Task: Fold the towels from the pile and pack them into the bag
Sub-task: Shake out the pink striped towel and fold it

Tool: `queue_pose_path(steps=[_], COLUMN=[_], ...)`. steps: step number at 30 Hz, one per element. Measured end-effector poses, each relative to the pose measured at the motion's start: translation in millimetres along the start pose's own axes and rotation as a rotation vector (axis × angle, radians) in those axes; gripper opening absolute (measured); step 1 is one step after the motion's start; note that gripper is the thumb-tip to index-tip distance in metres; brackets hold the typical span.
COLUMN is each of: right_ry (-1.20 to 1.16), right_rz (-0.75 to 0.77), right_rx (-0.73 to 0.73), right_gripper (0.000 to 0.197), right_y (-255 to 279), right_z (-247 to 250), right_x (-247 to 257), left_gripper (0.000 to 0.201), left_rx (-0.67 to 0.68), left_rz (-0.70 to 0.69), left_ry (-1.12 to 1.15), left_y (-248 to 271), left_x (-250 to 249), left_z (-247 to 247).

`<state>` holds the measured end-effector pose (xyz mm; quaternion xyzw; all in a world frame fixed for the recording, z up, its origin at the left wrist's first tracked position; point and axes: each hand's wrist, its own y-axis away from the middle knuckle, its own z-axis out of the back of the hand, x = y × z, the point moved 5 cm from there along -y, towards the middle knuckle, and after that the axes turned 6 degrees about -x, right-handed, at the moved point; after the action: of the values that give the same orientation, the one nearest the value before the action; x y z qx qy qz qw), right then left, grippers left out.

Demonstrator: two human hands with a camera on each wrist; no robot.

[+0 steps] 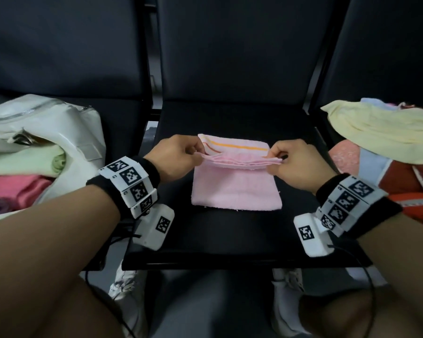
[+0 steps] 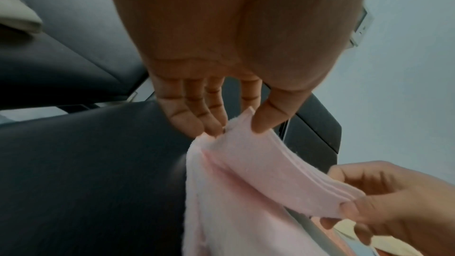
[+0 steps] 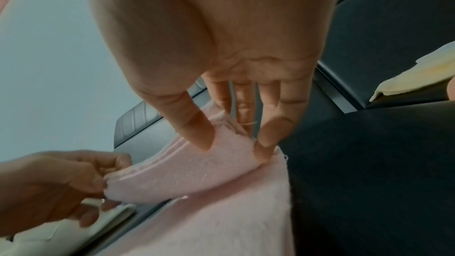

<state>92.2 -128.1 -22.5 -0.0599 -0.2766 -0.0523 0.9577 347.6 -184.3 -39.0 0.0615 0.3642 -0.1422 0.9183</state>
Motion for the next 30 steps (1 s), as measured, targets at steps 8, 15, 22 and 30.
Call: queue_pose_path(steps=[8,15,22,30], right_ry=[0.044,0.23,0.356,0.325], right_rz=[0.058,0.061,0.084,0.028], right_rx=[0.061,0.202,0.296,0.233], right_gripper=[0.017,0.014,0.01,0.051], right_y=[31.1,43.3,48.8,43.3], right_z=[-9.5,-17.5,-24.9,-27.4], right_x=[1.2,2.0,3.4,11.5], left_gripper=[0.007,0.008,0.011,0.017], left_rx=[0.025,0.187,0.168,0.11], left_rz=[-0.095,-0.048,-0.056,0.033], left_ry=[-0.164,-0.378,-0.474,-0.487], left_y=[19.9,37.7,43.7,38.4], left_x=[-17.5,-15.8,-17.9,-17.1], left_z=[-5.2,-20.2,-31.6,-41.0])
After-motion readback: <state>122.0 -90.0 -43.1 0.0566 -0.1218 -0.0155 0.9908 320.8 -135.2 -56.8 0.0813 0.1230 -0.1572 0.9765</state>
